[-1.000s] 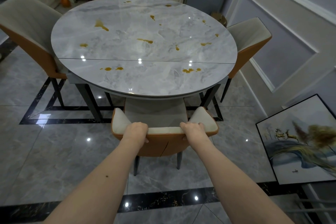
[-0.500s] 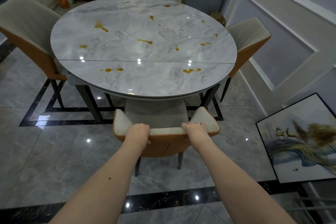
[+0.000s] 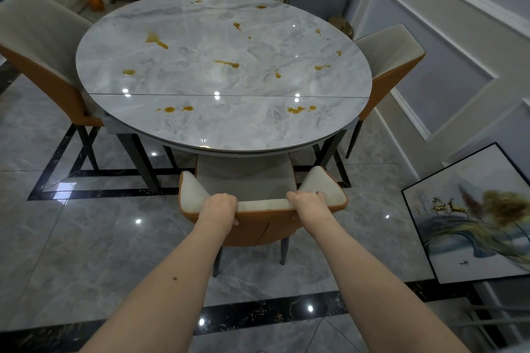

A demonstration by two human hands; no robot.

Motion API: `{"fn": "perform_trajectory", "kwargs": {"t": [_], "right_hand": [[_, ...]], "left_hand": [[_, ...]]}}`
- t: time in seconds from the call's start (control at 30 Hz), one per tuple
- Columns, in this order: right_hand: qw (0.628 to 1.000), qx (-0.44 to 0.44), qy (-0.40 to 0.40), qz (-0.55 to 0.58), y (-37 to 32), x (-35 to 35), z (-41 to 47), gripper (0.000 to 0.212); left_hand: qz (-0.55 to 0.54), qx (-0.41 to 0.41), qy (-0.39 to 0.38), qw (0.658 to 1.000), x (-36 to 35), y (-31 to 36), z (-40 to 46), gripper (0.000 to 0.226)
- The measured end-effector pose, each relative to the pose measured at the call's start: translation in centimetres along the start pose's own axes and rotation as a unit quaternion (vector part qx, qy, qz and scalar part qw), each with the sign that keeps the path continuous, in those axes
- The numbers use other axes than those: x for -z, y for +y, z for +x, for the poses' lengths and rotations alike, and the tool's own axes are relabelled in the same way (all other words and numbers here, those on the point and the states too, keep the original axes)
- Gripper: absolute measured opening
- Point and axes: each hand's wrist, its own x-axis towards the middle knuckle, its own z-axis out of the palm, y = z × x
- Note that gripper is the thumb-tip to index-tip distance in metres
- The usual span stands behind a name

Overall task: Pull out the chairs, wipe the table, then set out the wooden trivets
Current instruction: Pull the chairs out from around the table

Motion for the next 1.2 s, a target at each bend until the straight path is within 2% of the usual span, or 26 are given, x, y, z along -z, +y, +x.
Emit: {"fn": "perform_trajectory", "kwargs": {"t": [0.27, 0.4, 0.53, 0.7, 0.83, 0.87, 0.9, 1.2], "right_hand": [[1.000, 0.009, 0.023, 0.017, 0.2, -0.1, -0.6, 0.034], [0.998, 0.021, 0.038, 0.043, 0.8, -0.2, -1.3, 0.041], [0.993, 0.038, 0.049, 0.096, 1.7, 0.2, -2.1, 0.048], [0.982, 0.026, 0.104, 0.153, 5.1, 0.4, -3.9, 0.046], [0.973, -0.005, 0.135, 0.190, 10.6, 0.5, -5.1, 0.047], [0.968, -0.029, 0.145, 0.205, 14.9, 0.6, -5.4, 0.047], [0.963, -0.033, 0.152, 0.219, 16.0, 0.6, -5.3, 0.048], [0.971, -0.114, 0.093, 0.191, 36.4, 2.3, -4.4, 0.054]], "left_hand": [[-0.033, -0.006, 0.030, 0.999, -0.5, -0.3, -0.4, 0.048], [-0.061, -0.015, 0.003, 0.998, 0.4, 0.1, -0.6, 0.051], [-0.121, -0.057, -0.009, 0.991, 1.6, 1.5, -0.3, 0.058], [-0.151, -0.157, -0.019, 0.976, 3.2, 5.6, 1.0, 0.047], [-0.160, -0.191, 0.009, 0.968, 6.4, 10.7, 2.7, 0.039], [-0.155, -0.199, 0.024, 0.967, 8.1, 14.6, 4.0, 0.037], [-0.153, -0.197, 0.032, 0.968, 8.5, 15.4, 4.5, 0.036], [-0.158, -0.212, 0.041, 0.964, 13.9, 32.0, 10.5, 0.039]]}}
